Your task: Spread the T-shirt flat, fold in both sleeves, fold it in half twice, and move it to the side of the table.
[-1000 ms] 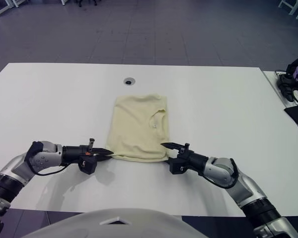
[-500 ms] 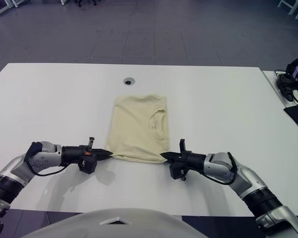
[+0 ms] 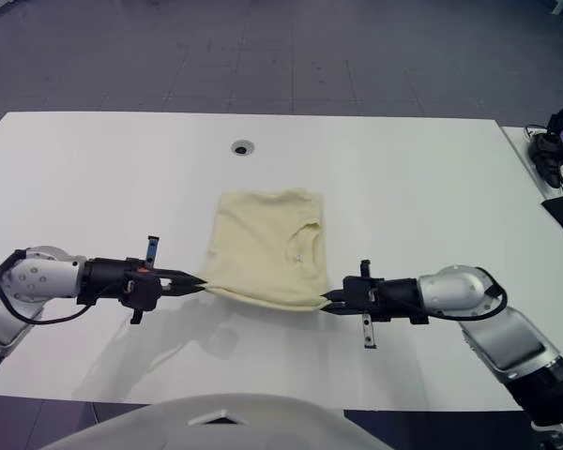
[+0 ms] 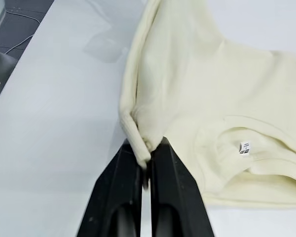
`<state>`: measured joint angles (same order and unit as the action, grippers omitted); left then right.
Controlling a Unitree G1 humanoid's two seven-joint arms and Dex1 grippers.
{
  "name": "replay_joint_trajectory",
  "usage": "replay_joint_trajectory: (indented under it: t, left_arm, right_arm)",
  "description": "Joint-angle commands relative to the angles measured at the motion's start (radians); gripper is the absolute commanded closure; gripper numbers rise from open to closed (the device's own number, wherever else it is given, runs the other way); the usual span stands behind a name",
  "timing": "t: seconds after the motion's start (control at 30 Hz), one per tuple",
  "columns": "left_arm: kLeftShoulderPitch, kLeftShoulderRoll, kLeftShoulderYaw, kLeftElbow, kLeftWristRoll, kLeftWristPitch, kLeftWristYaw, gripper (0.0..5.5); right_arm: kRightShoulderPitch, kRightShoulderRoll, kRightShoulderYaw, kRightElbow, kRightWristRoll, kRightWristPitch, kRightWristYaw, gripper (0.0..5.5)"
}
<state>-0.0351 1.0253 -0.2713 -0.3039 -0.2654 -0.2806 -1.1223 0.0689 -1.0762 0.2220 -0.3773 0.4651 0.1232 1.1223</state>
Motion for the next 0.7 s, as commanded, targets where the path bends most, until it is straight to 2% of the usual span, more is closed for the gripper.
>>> replay_joint_trajectory:
  t: [0.03, 0.3, 0.43, 0.57, 0.63, 0.7]
  left_arm:
    - [0.054, 0.094, 0.044, -0.138, -0.100, 0.125, -0.088, 5.50]
    - [0.108, 0.232, 0.193, -0.390, -0.407, 0.424, -0.192, 5.50]
    - [0.188, 0.290, 0.318, -0.462, -0.549, 0.524, -0.268, 5.50]
    - [0.242, 0.318, 0.420, -0.499, -0.585, 0.596, -0.322, 5.50]
    - [0.205, 0.303, 0.422, -0.490, -0.604, 0.631, -0.296, 5.50]
    - [0.140, 0.274, 0.377, -0.452, -0.571, 0.643, -0.279, 5.50]
  right_arm:
    - [-0.013, -0.053, -0.070, -0.040, 0.072, 0.102, 0.077, 5.48]
    - [0.105, -0.157, -0.193, -0.175, 0.234, 0.278, 0.225, 5.48]
    - [0.225, -0.227, -0.343, -0.254, 0.375, 0.402, 0.330, 5.48]
    - [0.275, -0.217, -0.464, -0.306, 0.477, 0.491, 0.346, 5.48]
    - [0.232, -0.194, -0.453, -0.300, 0.484, 0.507, 0.308, 5.48]
    - [0.163, -0.167, -0.395, -0.264, 0.431, 0.497, 0.268, 5.48]
